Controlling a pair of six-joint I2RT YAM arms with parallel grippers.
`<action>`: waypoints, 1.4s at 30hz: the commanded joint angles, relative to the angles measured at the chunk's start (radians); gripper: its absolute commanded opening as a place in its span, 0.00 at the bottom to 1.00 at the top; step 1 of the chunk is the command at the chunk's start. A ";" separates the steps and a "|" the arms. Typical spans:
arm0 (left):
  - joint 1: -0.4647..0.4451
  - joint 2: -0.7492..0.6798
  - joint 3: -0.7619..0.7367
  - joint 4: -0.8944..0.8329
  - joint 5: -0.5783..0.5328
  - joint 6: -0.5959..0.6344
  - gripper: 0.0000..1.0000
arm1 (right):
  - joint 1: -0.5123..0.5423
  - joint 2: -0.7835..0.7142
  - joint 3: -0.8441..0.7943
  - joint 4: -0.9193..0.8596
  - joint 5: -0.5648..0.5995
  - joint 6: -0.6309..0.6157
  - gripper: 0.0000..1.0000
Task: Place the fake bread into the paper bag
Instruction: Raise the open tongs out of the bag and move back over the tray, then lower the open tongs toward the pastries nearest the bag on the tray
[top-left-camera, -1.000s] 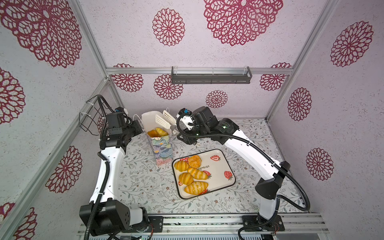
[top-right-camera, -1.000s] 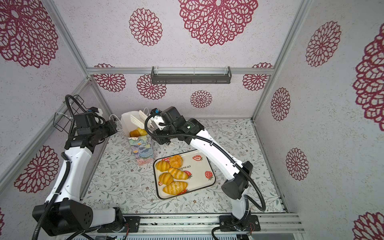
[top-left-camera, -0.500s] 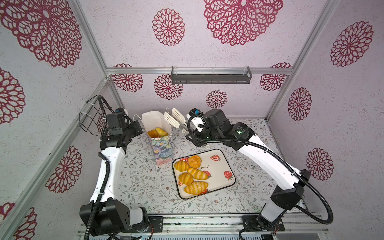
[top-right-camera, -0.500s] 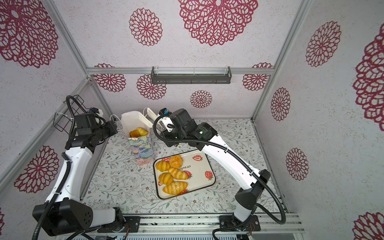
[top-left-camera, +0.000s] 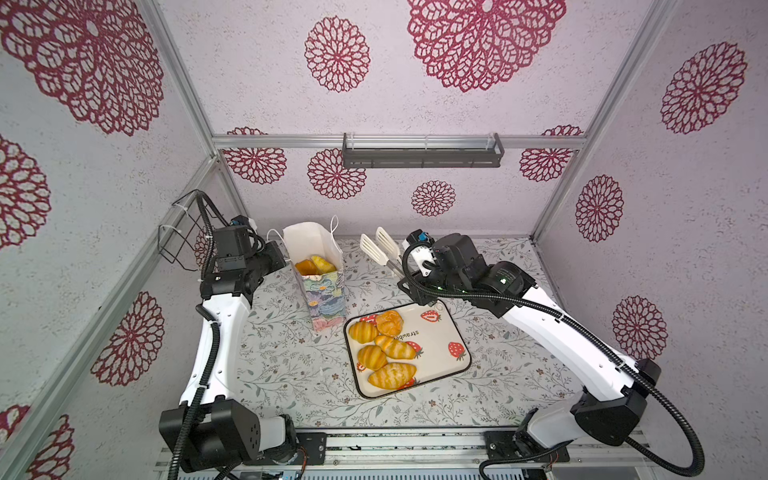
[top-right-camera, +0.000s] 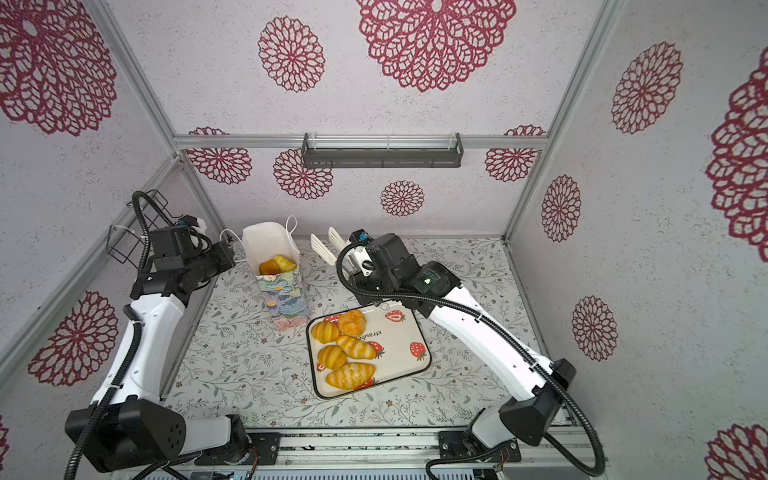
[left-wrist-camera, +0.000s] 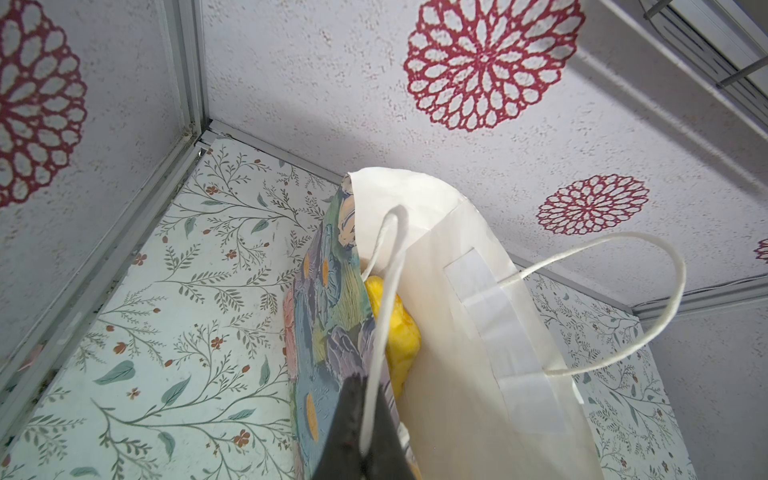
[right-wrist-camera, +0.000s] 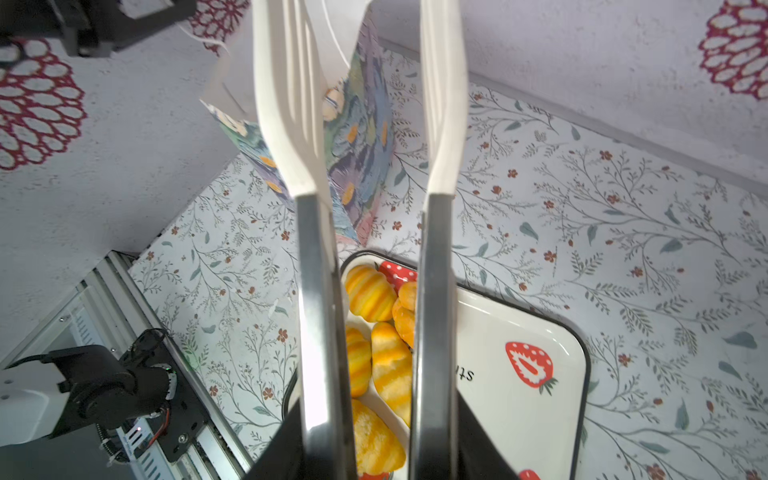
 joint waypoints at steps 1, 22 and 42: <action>-0.002 -0.013 -0.009 0.024 0.012 0.003 0.00 | -0.021 -0.064 -0.067 0.071 -0.005 0.054 0.41; -0.003 -0.009 -0.012 0.025 0.019 0.001 0.00 | -0.095 -0.148 -0.414 0.155 -0.087 0.191 0.42; -0.005 0.001 -0.015 0.030 0.035 -0.009 0.00 | -0.091 -0.188 -0.627 0.216 -0.175 0.300 0.31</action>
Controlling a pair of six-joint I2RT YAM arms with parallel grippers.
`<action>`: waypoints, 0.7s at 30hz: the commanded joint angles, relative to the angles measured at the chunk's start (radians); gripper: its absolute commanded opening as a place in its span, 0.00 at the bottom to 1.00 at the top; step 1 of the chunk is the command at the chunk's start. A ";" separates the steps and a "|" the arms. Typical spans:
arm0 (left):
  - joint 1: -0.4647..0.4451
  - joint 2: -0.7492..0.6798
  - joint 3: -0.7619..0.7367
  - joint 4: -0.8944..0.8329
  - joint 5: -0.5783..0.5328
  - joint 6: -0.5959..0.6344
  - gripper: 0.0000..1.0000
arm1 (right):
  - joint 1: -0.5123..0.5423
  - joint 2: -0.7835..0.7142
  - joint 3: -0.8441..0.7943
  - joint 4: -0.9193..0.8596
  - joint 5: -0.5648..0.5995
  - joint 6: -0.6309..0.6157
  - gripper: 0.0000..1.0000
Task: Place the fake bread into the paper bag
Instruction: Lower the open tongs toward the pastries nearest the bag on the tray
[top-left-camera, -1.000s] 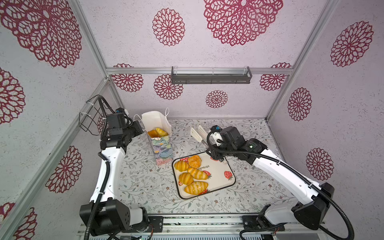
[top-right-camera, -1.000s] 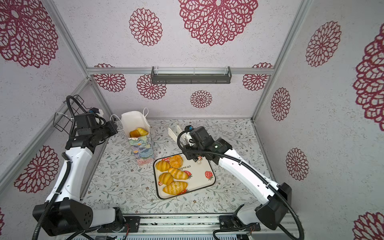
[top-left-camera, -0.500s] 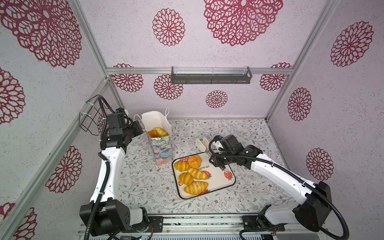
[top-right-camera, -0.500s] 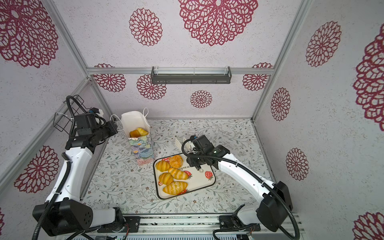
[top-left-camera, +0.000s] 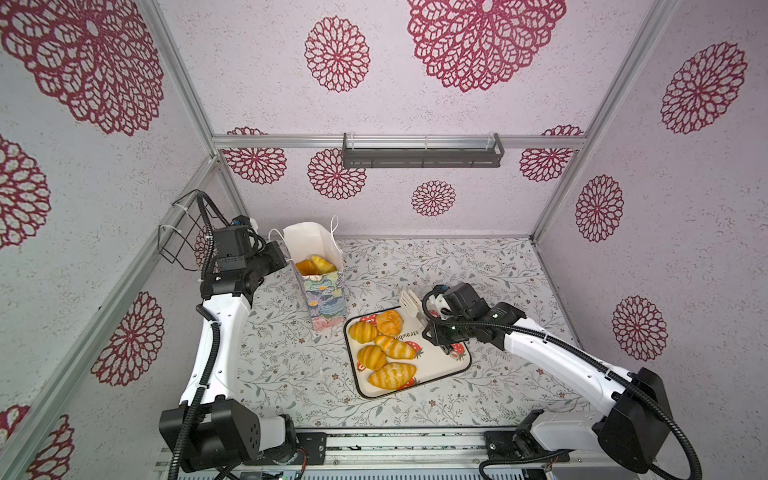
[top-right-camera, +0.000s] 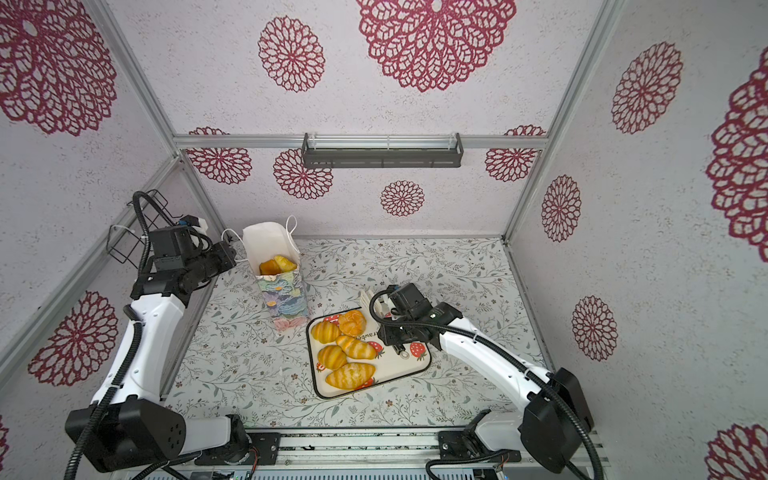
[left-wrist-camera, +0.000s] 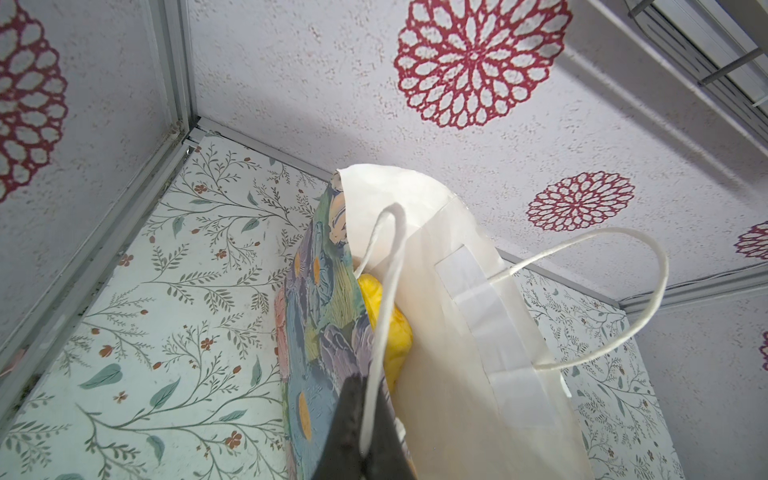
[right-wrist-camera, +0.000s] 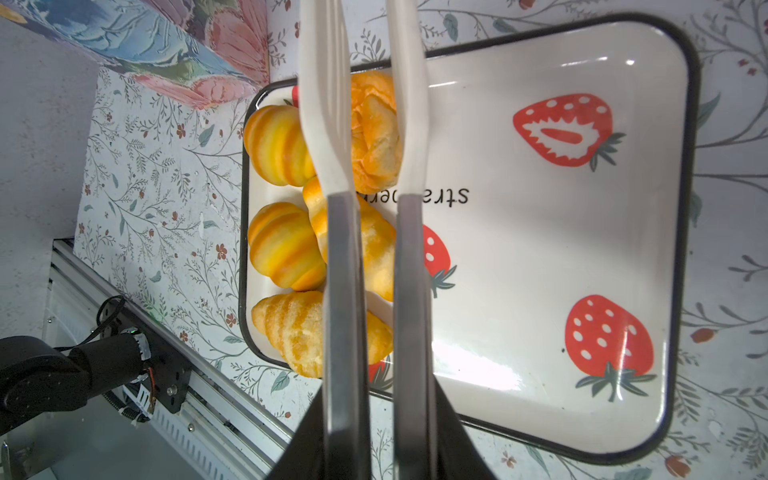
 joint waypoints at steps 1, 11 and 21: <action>-0.005 0.003 -0.013 0.024 0.007 -0.004 0.00 | 0.004 -0.036 -0.015 0.049 -0.031 0.034 0.31; -0.005 0.005 -0.013 0.025 0.011 -0.006 0.00 | 0.024 -0.012 -0.056 0.063 -0.059 0.044 0.34; -0.005 0.006 -0.013 0.025 0.016 -0.006 0.00 | 0.036 0.008 -0.074 0.095 -0.064 0.055 0.35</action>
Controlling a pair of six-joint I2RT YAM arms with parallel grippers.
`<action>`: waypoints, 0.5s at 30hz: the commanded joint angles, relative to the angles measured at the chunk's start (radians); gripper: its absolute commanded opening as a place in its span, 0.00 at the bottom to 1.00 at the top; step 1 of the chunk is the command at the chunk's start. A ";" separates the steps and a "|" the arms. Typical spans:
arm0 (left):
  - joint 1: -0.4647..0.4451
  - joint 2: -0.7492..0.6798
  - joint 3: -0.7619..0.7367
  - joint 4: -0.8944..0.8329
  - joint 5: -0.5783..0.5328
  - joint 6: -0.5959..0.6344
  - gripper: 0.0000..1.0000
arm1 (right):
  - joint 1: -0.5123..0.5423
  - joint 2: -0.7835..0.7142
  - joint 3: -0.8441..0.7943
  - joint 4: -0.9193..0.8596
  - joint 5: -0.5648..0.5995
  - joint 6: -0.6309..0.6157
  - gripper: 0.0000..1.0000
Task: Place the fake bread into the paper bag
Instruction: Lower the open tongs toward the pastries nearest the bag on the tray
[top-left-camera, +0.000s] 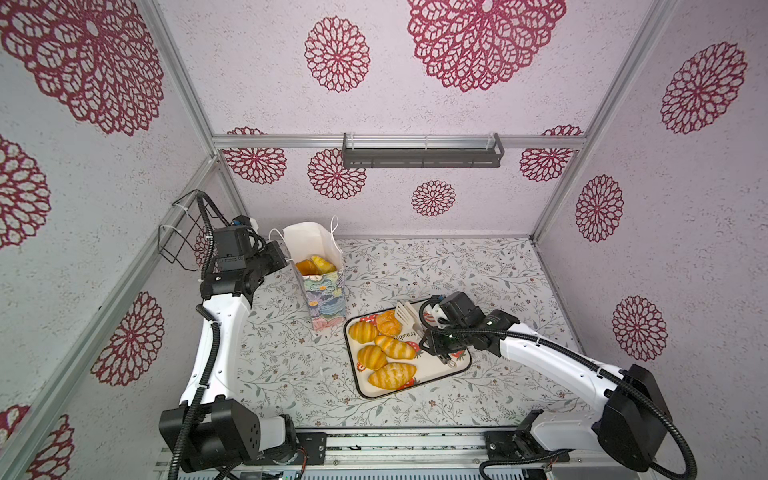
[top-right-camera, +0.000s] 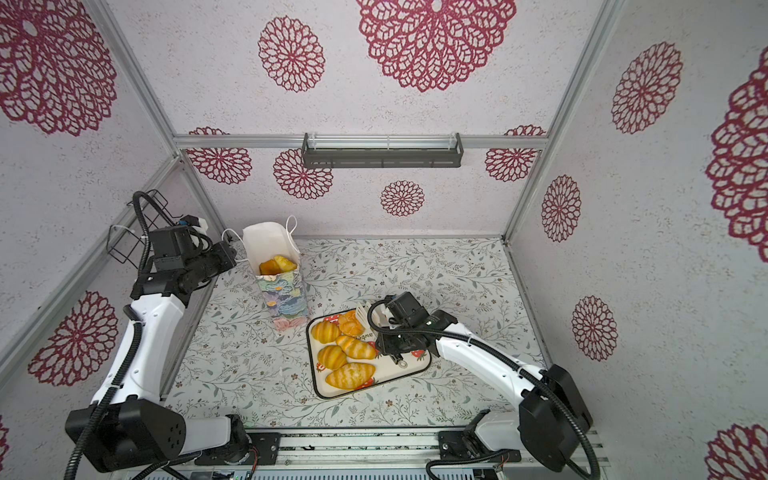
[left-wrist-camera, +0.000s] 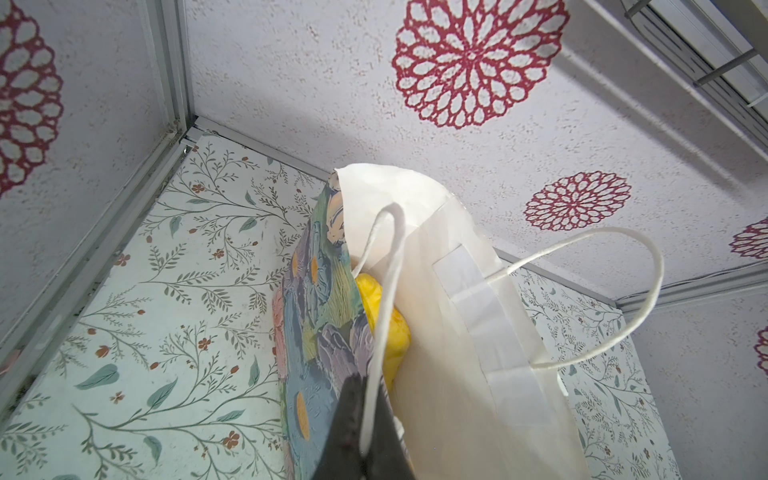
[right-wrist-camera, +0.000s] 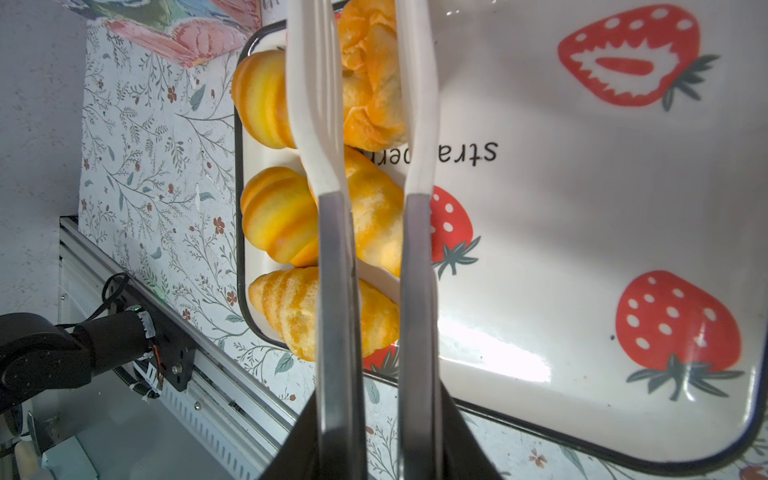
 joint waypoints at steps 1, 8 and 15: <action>-0.005 0.007 -0.014 0.024 0.010 -0.005 0.00 | 0.005 -0.002 -0.004 0.045 -0.017 0.013 0.35; -0.006 0.006 -0.013 0.024 0.011 -0.005 0.00 | 0.005 0.014 -0.012 0.051 -0.016 0.010 0.35; -0.005 0.008 -0.011 0.023 0.013 -0.005 0.00 | 0.005 0.025 -0.019 0.065 -0.023 0.012 0.35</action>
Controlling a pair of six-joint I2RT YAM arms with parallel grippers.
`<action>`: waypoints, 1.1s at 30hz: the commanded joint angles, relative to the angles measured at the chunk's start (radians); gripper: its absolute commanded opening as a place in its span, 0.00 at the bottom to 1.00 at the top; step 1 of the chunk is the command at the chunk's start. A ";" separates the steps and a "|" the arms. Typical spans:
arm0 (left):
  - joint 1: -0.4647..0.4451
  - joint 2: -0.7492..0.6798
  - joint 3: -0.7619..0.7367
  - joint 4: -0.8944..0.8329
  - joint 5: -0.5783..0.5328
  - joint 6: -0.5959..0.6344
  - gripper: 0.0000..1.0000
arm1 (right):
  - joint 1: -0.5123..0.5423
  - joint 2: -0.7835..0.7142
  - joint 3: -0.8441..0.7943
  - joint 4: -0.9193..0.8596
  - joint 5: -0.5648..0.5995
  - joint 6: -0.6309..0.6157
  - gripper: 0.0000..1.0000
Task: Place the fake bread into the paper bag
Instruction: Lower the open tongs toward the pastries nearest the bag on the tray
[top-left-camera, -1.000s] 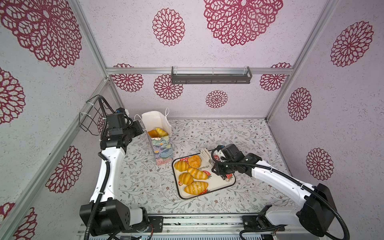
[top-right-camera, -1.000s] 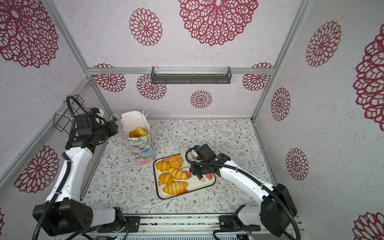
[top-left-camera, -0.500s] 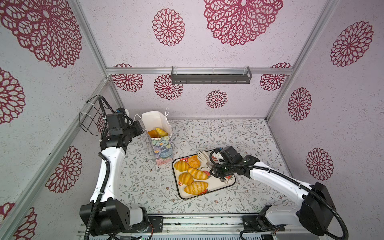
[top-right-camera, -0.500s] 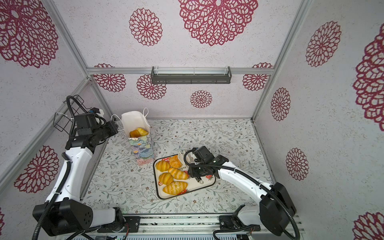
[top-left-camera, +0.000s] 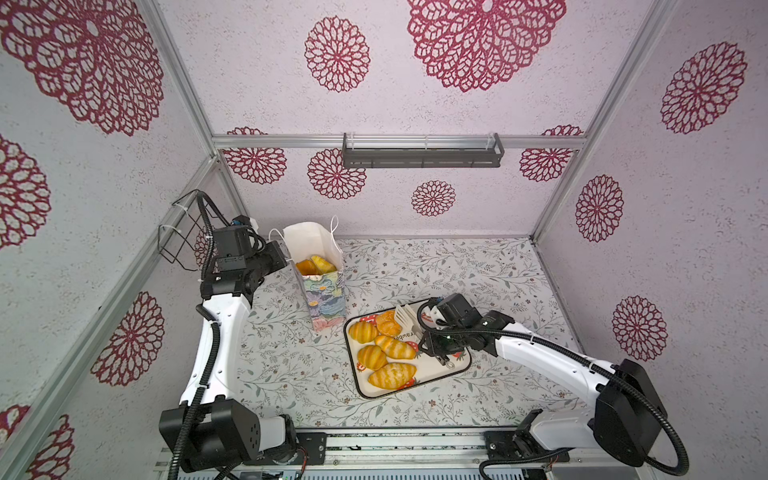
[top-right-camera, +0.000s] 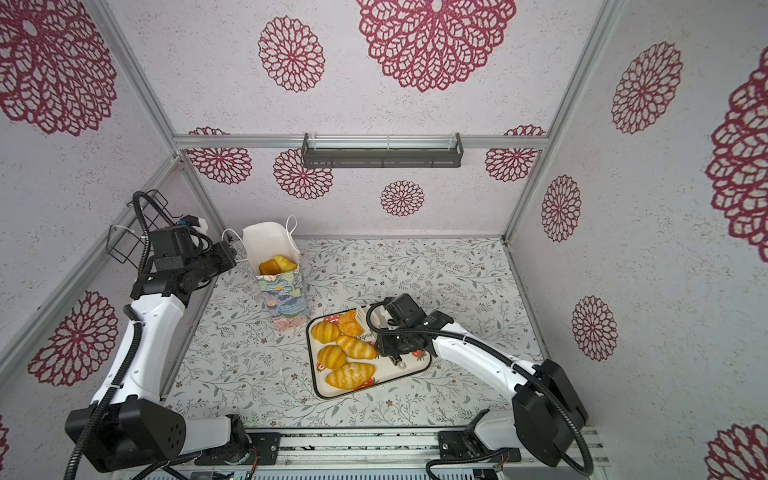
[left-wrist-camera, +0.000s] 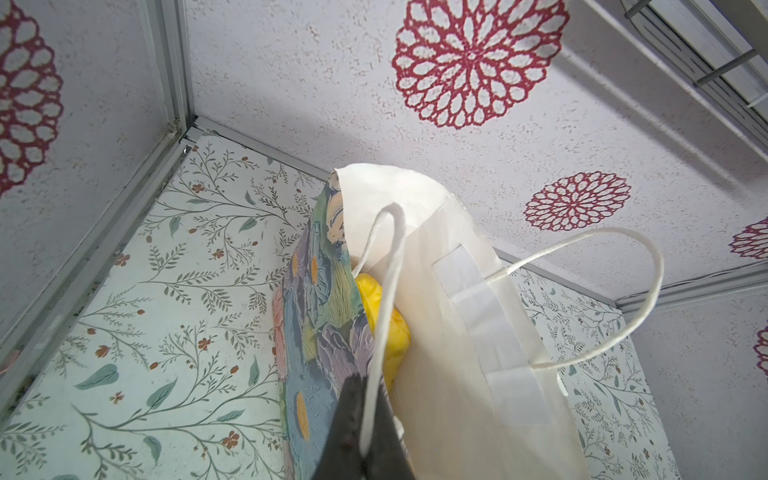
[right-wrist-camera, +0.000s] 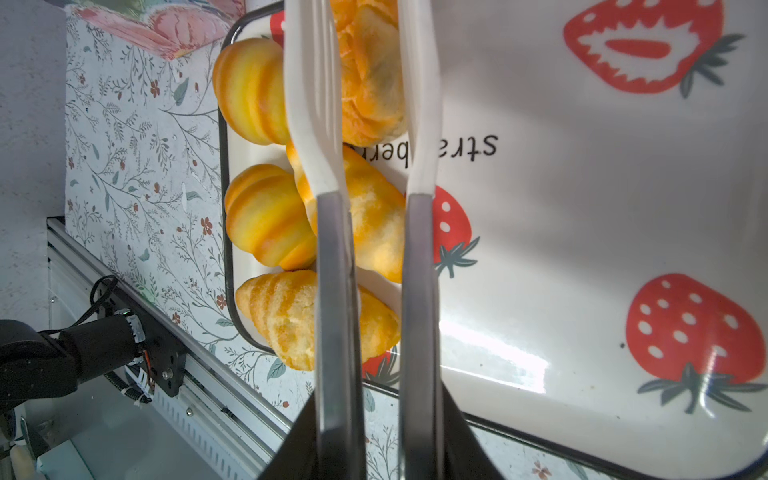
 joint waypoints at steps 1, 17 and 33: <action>-0.005 0.008 -0.012 0.023 0.013 -0.004 0.00 | 0.005 -0.002 0.000 0.035 -0.020 0.012 0.35; -0.005 0.009 -0.013 0.022 0.012 -0.003 0.00 | 0.005 0.014 -0.021 0.054 -0.029 0.013 0.35; -0.005 0.011 -0.014 0.022 0.012 -0.001 0.00 | 0.003 0.004 -0.012 0.041 -0.007 0.003 0.25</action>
